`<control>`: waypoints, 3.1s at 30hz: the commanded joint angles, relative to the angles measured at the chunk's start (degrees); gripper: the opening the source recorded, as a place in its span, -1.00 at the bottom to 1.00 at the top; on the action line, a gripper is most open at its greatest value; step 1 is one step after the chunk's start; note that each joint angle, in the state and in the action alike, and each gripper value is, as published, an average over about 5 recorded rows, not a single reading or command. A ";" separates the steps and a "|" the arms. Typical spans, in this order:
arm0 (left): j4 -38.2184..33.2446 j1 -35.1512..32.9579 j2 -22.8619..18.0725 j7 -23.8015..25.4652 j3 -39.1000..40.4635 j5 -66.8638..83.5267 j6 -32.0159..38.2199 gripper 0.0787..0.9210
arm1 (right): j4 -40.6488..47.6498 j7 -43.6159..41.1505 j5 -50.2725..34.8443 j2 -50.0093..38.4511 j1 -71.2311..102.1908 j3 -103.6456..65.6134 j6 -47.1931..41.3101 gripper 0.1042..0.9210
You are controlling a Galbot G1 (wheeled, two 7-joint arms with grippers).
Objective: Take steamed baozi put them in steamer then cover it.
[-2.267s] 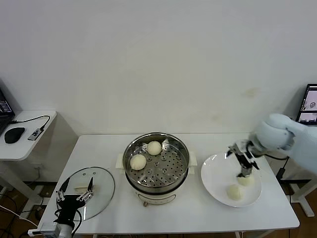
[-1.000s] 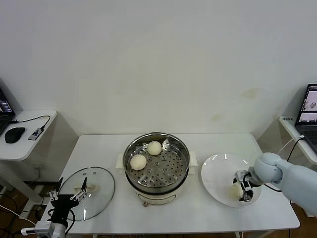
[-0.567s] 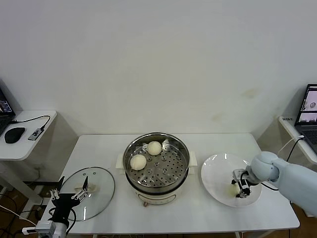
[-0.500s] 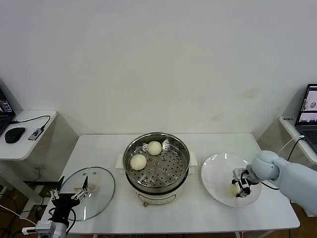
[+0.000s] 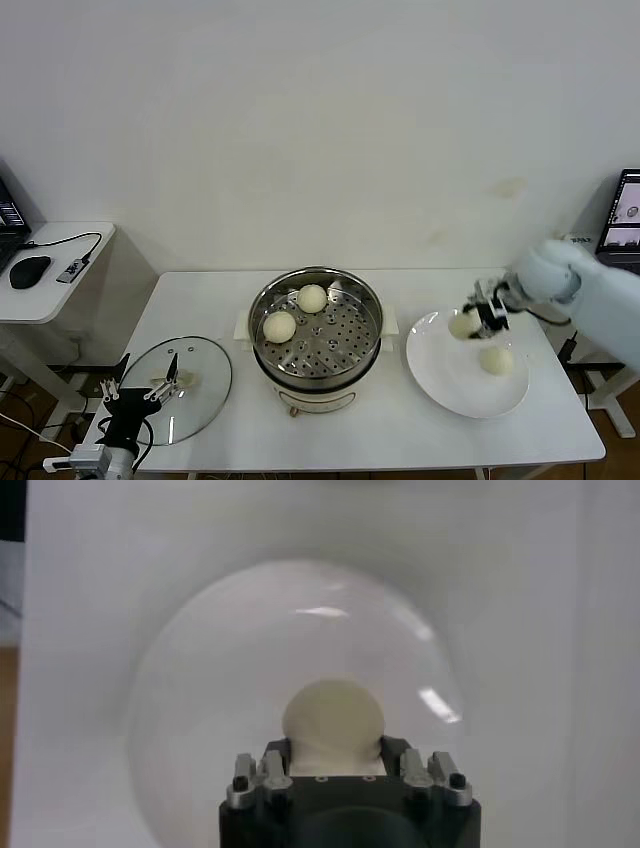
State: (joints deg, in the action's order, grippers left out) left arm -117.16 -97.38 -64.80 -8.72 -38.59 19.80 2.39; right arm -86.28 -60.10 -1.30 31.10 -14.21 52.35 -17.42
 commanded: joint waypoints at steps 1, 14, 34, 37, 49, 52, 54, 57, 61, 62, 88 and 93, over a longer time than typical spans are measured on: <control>-0.08 -0.07 0.02 0.08 -0.07 0.09 0.08 0.77 | -2.06 0.55 -9.25 10.22 -24.42 11.56 -0.22 0.12; -0.38 -0.27 -0.44 0.05 -1.30 0.14 0.32 0.77 | -4.12 4.97 -18.42 29.91 -24.41 21.05 10.30 0.14; -0.68 -0.36 -0.81 -0.06 -2.46 0.42 0.60 0.77 | -1.20 -0.77 1.77 38.61 -20.08 27.85 29.00 0.14; -0.64 -0.27 -1.00 -0.04 -2.43 0.43 0.77 0.77 | -1.90 -0.85 2.01 38.74 -19.84 27.78 29.60 0.14; -0.39 -0.72 -1.33 -0.07 -2.65 0.32 1.37 0.77 | -3.60 -2.36 1.86 38.27 -19.55 28.08 30.19 0.14; -0.40 -0.68 -1.39 -0.09 -2.68 0.29 1.38 0.77 | -3.85 -1.64 1.70 38.31 -19.28 28.04 30.21 0.14; -0.34 -0.62 -1.41 -0.10 -2.67 0.28 1.38 0.77 | -3.68 -1.15 2.04 38.31 -19.11 27.93 30.38 0.16; -0.32 -0.59 -1.45 -0.10 -2.66 0.27 1.40 0.77 | -3.27 -1.03 2.67 37.93 -19.15 27.60 30.62 0.30; -0.27 -0.54 -1.38 -0.09 -2.67 0.27 1.43 0.77 | -2.91 -1.44 3.12 36.13 -20.25 26.53 30.72 0.55; -0.27 -0.50 -1.35 -0.09 -2.67 0.27 1.43 0.77 | -2.90 -1.58 3.20 35.39 -20.65 26.16 30.69 0.60; 1.02 1.80 0.19 -0.07 -0.32 -0.45 1.50 0.77 | -6.76 -4.88 3.13 -6.36 -13.69 14.91 3.29 0.76; 1.04 2.01 0.14 -0.04 0.34 -0.88 1.35 0.77 | -3.60 -4.21 7.34 -9.17 -1.42 5.58 4.20 0.76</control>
State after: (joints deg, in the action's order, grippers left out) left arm -116.09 -95.39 -64.58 -8.79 -38.87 19.16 3.87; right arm -91.87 -64.54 0.14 34.12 -30.24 68.36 -9.79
